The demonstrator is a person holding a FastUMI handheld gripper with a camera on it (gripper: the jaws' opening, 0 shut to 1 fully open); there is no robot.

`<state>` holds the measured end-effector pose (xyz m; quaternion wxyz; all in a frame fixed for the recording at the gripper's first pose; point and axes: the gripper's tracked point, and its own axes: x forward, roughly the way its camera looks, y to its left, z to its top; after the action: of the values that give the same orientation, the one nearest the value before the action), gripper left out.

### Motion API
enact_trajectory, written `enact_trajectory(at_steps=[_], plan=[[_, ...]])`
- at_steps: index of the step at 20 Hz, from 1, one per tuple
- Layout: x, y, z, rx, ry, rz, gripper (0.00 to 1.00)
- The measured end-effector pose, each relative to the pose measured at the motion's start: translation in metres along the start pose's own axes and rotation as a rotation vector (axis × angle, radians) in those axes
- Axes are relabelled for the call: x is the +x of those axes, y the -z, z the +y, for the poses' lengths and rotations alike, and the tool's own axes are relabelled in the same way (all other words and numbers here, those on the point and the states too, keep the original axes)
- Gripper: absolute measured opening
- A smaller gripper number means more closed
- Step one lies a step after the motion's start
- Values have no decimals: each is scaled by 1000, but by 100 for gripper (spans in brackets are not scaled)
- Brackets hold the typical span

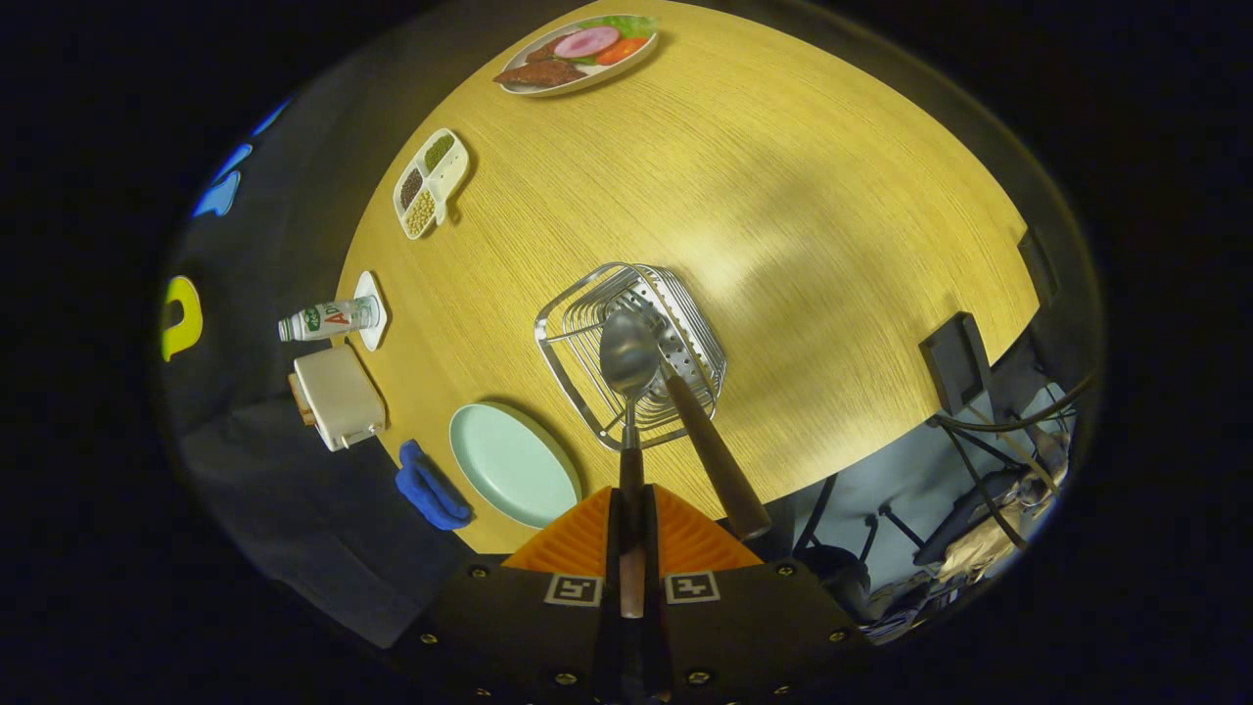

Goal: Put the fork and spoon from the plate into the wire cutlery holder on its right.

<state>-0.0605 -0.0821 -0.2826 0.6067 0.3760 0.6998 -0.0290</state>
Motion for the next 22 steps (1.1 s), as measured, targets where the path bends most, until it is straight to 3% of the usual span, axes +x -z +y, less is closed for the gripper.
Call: enact_trajectory(at_steps=[12,15,16,22], plan=[[-5,-1,4,-11,-11,-50,17],[-8,-5,5,-13,-15,-66,25],[-7,-4,5,-15,-18,-71,40],[-17,-16,12,-47,-28,-140,41]])
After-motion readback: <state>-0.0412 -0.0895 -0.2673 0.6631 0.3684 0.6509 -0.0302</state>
